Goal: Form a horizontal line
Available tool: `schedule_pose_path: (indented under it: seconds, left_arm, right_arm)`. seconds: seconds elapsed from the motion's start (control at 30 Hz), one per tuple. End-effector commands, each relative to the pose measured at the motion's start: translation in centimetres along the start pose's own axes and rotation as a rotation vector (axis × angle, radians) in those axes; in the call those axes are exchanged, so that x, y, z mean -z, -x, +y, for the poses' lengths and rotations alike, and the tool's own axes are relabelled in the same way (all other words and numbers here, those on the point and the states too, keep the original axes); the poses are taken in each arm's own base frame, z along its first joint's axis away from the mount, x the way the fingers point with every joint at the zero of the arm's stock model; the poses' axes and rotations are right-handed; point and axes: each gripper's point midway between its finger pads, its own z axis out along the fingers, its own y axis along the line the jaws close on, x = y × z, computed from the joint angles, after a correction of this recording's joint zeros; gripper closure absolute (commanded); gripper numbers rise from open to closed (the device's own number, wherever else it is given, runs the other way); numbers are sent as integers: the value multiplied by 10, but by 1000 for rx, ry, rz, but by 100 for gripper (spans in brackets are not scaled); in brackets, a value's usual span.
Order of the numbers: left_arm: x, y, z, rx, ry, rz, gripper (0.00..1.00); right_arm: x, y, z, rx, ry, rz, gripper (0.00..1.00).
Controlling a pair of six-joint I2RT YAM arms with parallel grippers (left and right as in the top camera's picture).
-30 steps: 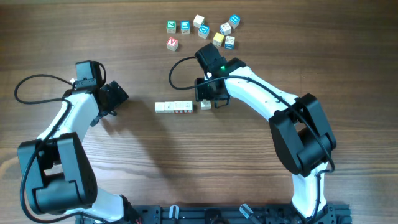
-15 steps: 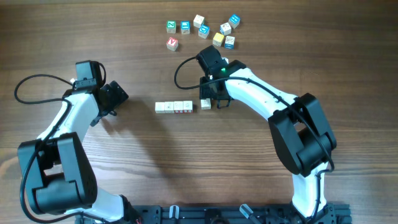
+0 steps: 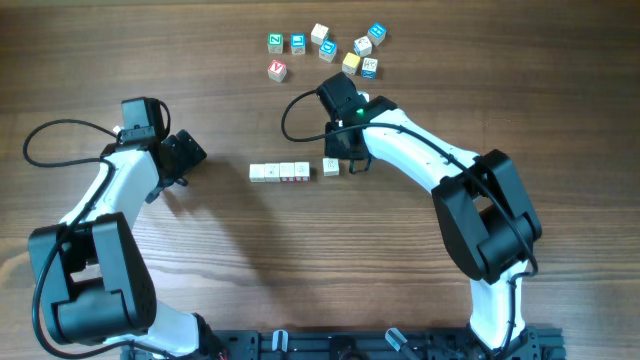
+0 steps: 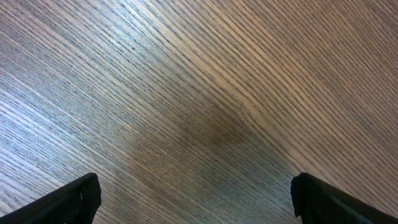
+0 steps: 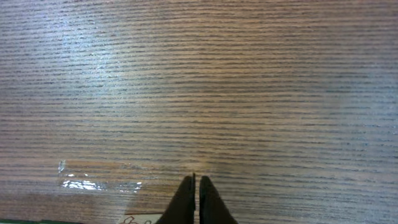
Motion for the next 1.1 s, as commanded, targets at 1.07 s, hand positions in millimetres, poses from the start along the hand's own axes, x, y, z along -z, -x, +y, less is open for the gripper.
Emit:
schedule_pose_path:
  seconds: [1.07]
  left_arm:
    - [-3,-1,4,14,12,4,0]
  right_arm:
    - [-1,-26,-3,24,16,117,95]
